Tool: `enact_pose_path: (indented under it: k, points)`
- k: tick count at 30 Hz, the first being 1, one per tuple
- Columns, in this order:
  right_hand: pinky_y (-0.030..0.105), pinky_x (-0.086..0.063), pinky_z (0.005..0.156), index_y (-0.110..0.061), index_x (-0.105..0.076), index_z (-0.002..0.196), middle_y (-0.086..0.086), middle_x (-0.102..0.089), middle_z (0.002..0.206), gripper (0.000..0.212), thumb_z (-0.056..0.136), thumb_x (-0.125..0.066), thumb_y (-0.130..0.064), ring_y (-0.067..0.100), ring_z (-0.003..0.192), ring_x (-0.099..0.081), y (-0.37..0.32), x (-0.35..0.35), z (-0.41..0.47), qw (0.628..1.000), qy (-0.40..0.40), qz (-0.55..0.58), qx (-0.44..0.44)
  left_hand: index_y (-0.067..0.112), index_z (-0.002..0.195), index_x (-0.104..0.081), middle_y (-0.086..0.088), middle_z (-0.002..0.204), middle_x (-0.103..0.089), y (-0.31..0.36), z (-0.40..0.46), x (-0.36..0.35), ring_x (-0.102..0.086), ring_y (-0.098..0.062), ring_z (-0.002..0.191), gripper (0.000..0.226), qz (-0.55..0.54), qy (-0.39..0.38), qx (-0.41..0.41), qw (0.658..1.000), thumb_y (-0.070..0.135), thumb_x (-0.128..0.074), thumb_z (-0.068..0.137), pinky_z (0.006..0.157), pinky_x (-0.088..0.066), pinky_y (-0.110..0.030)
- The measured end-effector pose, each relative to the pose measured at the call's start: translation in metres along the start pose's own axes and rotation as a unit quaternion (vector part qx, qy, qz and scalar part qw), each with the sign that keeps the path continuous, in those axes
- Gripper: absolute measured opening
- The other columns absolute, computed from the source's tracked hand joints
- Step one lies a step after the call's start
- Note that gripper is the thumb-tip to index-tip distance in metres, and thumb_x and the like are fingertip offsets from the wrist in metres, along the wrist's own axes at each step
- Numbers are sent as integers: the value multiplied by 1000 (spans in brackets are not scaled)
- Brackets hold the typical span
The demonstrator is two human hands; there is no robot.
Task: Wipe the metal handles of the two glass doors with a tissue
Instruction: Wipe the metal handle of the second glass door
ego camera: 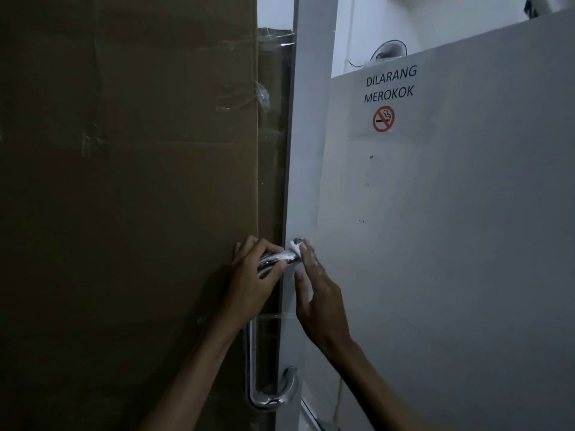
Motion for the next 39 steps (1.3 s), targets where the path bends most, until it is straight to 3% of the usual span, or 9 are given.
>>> enact_pose_path:
  k: [3,6,11,18,20,24,29,34,39]
  points:
    - [22,-37,118,-20,-46,154,-1,-50,157,45,112,-44,-34,7,144,-45,5,6,24,1000,4,-22,-17,27,102,-68,13,104,-55,-3,2,-2,-51,-10,105,9,2,3,-6,1000,24,-74,95,83,-44,-23]
    - [24,-50,98,-21,-58,138,-2,-64,137,35,111,-41,-35,8,125,-52,2,14,43,996,-12,-86,29,25,101,-68,12,103,-56,-6,4,-2,-50,-8,104,10,-6,2,-1,1000,24,-75,94,80,-44,-23]
    - [24,-42,91,-20,-64,129,2,-68,129,38,110,-38,-39,14,119,-50,0,25,53,983,-93,-128,89,25,101,-67,12,103,-56,-7,5,-3,-51,-8,104,10,-9,0,6,1000,25,-75,94,78,-41,-18]
    - [42,-45,93,-28,-72,99,-6,-69,80,48,110,-30,-48,13,77,-53,-3,26,97,948,-181,-218,147,21,103,-68,10,104,-57,-6,6,-1,-52,-7,105,12,-23,-6,14,1000,24,-76,94,78,-41,-12]
    - [39,-42,85,-31,-75,109,-6,-74,89,46,108,-33,-51,15,84,-46,-8,23,91,946,-162,-243,139,21,104,-67,10,105,-56,-8,7,-1,-53,-7,106,14,-36,-15,25,999,23,-76,94,78,-44,-13]
    - [40,-40,87,-34,-64,130,-11,-69,121,33,110,-38,-41,12,89,-49,-5,21,48,985,-54,-131,99,21,106,-70,8,106,-58,-8,8,0,-56,-9,107,15,-57,-17,12,998,23,-77,93,82,-46,-15]
    - [29,-55,102,-25,-57,146,-6,-57,150,36,112,-45,-28,13,131,-60,24,0,40,998,-18,52,13,25,108,-69,13,108,-57,-15,10,-1,-59,-12,107,17,-63,-27,17,998,25,-77,93,86,-53,-30]
    - [20,-62,78,-22,-56,148,-6,-51,156,38,111,-46,-22,23,120,-68,22,2,36,995,-23,89,42,25,108,-68,10,108,-57,-15,11,-1,-60,-13,107,17,-77,-30,17,996,25,-77,93,84,-53,-29]
    - [18,-61,70,-34,-49,153,-17,-42,160,42,111,-45,-31,22,117,-70,22,8,31,996,-3,90,15,22,109,-70,8,109,-58,-15,11,-2,-59,-11,107,18,-79,-21,25,996,23,-77,93,83,-51,-21]
Point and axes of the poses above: each hand's wrist, its own z-axis towards the middle knuckle, its own x-axis out of the back of the hand, y = z × x, the point moved 4 cm from there along z, towards the middle knuckle
